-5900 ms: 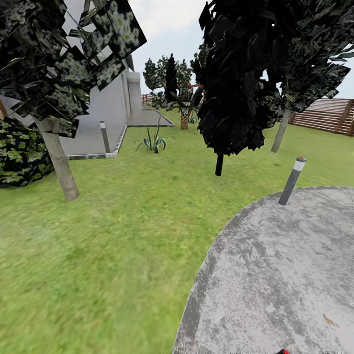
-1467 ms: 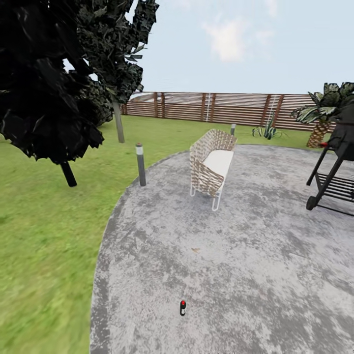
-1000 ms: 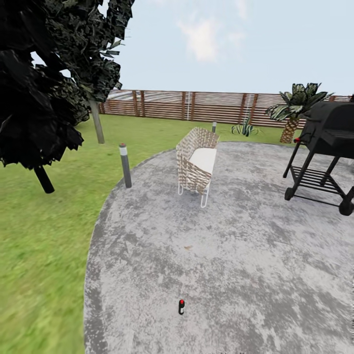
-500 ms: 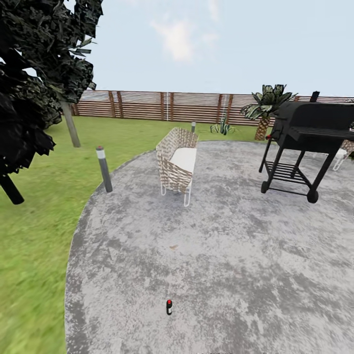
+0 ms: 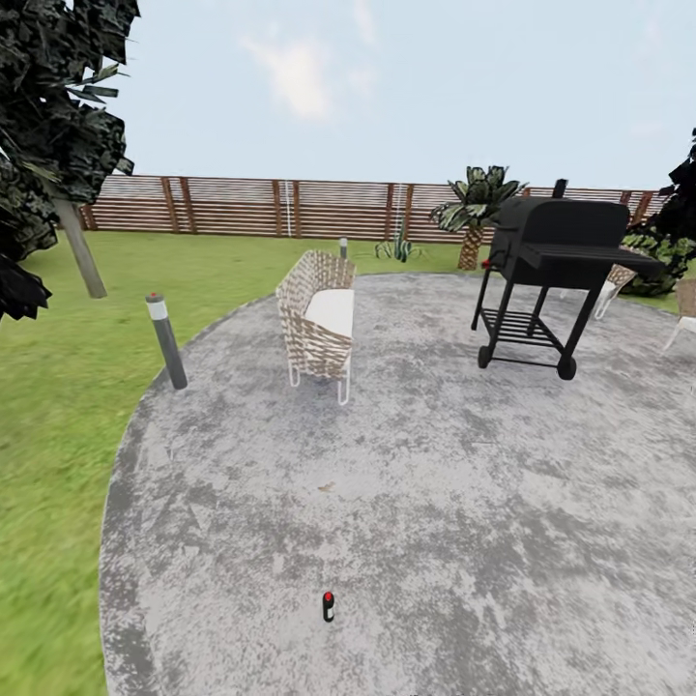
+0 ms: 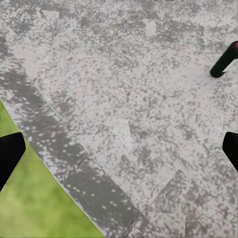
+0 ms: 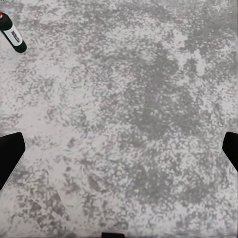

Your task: In the garden, pick up the pesticide atomizer on the floor and spray pesticide onto both trees until each tree trunk is fully covered.

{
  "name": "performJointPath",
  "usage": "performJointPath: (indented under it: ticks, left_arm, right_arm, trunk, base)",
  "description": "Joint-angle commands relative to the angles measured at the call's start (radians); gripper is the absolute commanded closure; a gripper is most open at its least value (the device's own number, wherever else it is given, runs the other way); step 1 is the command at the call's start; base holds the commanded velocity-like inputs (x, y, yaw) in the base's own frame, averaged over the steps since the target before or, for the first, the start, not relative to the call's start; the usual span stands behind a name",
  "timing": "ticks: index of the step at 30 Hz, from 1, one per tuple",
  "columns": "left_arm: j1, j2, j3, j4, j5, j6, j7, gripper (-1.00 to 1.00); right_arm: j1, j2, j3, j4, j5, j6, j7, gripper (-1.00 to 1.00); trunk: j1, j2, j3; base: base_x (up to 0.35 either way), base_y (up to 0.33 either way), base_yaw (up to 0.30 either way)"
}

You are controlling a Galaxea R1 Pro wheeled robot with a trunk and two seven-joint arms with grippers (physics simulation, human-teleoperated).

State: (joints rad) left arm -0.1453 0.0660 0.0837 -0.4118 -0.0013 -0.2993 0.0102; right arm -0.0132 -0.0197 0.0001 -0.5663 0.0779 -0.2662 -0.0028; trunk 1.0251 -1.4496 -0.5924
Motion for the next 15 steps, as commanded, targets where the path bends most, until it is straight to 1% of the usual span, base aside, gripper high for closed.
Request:
performJointPath:
  ticks: [1, 15]
  left_arm:
    - [0.0, 0.0, 0.001, 0.001, 0.0, -0.003, 0.001, -1.0]
    - [0.0, 0.0, 0.001, 0.001, 0.002, -0.003, 0.002, -1.0]
  right_arm:
    - [-0.001, 0.0, 0.0, 0.0, 0.008, -0.002, 0.0, -1.0]
    - [-0.001, 0.0, 0.0, 0.0, 0.008, -0.002, 0.0, -1.0]
  trunk:
    - [0.0, 0.0, -0.001]
    - [0.0, 0.0, -0.001]
  base:
    - [0.0, 0.303, -0.273]
    - [0.0, 0.303, -0.273]
